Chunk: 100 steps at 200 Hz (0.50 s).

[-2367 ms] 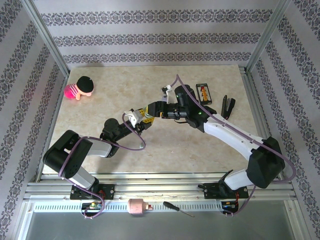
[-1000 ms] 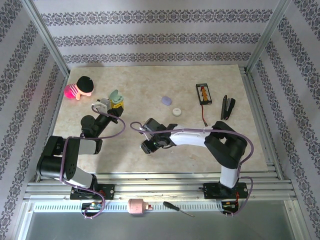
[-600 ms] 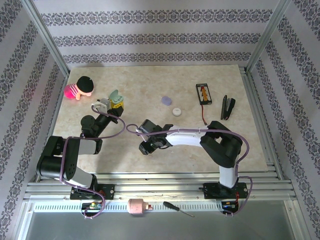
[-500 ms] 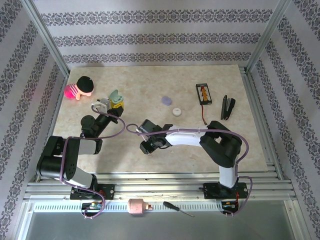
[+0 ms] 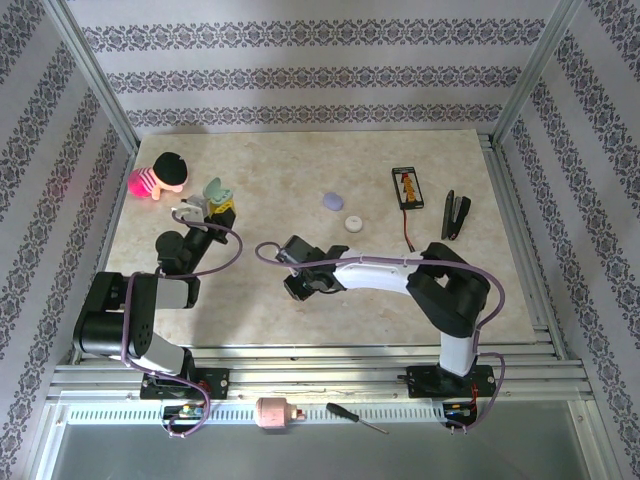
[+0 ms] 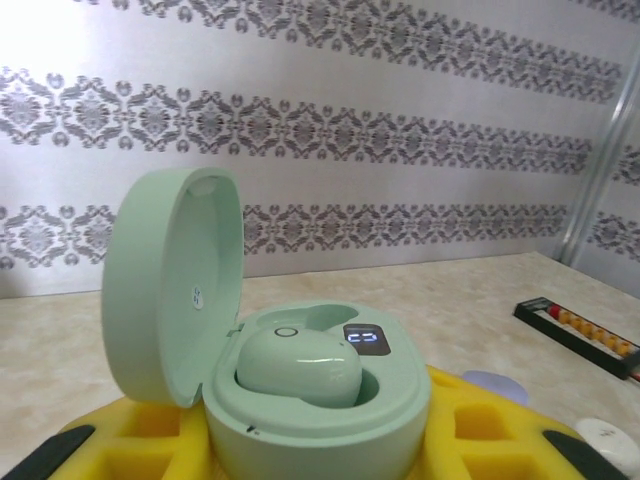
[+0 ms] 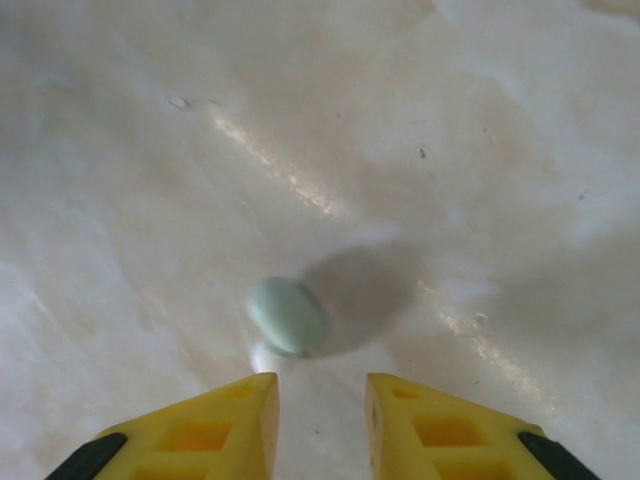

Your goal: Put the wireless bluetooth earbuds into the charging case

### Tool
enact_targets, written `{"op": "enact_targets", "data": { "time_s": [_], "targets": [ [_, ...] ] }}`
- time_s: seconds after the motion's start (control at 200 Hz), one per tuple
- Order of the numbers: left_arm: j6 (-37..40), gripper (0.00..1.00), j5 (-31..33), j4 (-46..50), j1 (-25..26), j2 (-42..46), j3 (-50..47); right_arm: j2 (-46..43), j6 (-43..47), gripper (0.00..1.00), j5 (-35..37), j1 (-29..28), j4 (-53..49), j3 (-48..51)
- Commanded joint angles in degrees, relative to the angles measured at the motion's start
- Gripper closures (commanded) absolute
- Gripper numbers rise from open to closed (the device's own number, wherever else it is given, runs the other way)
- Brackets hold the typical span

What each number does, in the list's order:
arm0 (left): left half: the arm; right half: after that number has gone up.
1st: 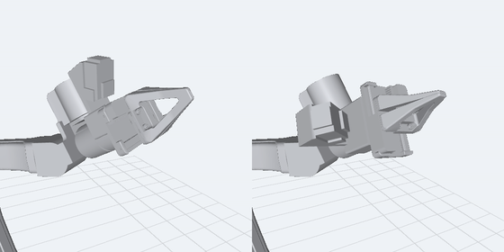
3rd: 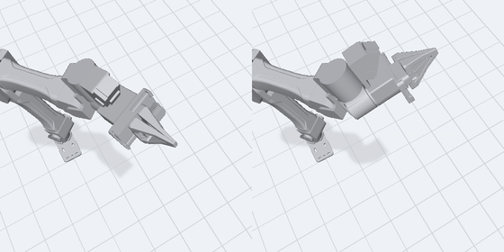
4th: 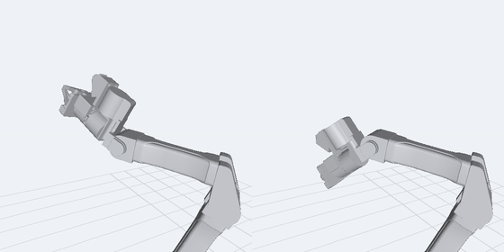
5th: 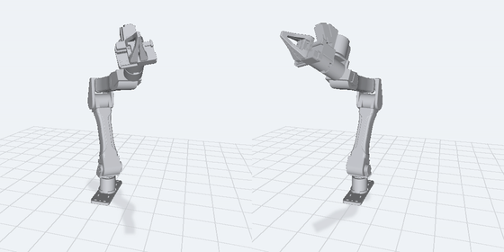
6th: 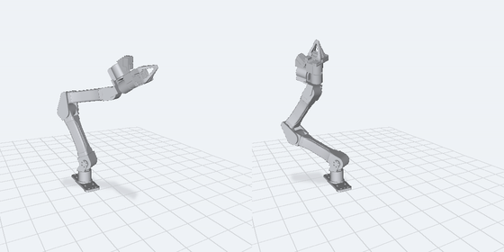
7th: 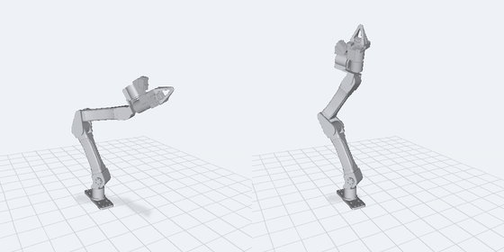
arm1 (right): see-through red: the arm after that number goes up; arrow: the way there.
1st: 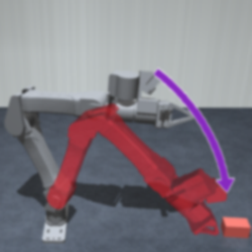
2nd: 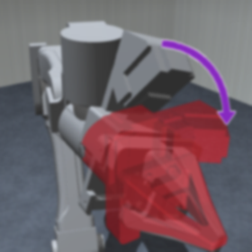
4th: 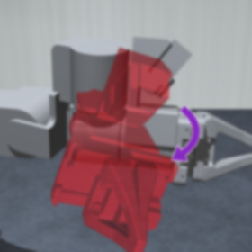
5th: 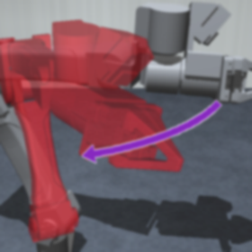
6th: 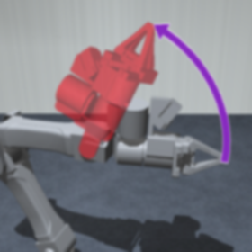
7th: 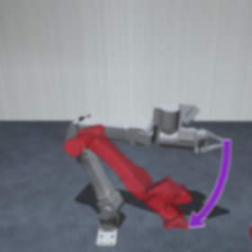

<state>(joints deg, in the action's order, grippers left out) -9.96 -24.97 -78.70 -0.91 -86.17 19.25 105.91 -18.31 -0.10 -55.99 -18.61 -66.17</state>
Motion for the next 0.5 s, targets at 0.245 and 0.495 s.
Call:
{"op": "enact_targets", "data": {
  "time_s": [0.245, 0.495],
  "targets": [
    [-1.82, 0.74, 1.62, -3.04, -2.8, 0.1, -1.05, 0.14, -2.97, 0.55, -9.78, 2.43, -3.36, -4.71],
    [-0.61, 0.74, -3.11, -3.04, -2.78, 0.86, -1.56, 4.66, 0.29, 0.53, -25.56, 9.17, -3.84, -6.4]
  ]
}}
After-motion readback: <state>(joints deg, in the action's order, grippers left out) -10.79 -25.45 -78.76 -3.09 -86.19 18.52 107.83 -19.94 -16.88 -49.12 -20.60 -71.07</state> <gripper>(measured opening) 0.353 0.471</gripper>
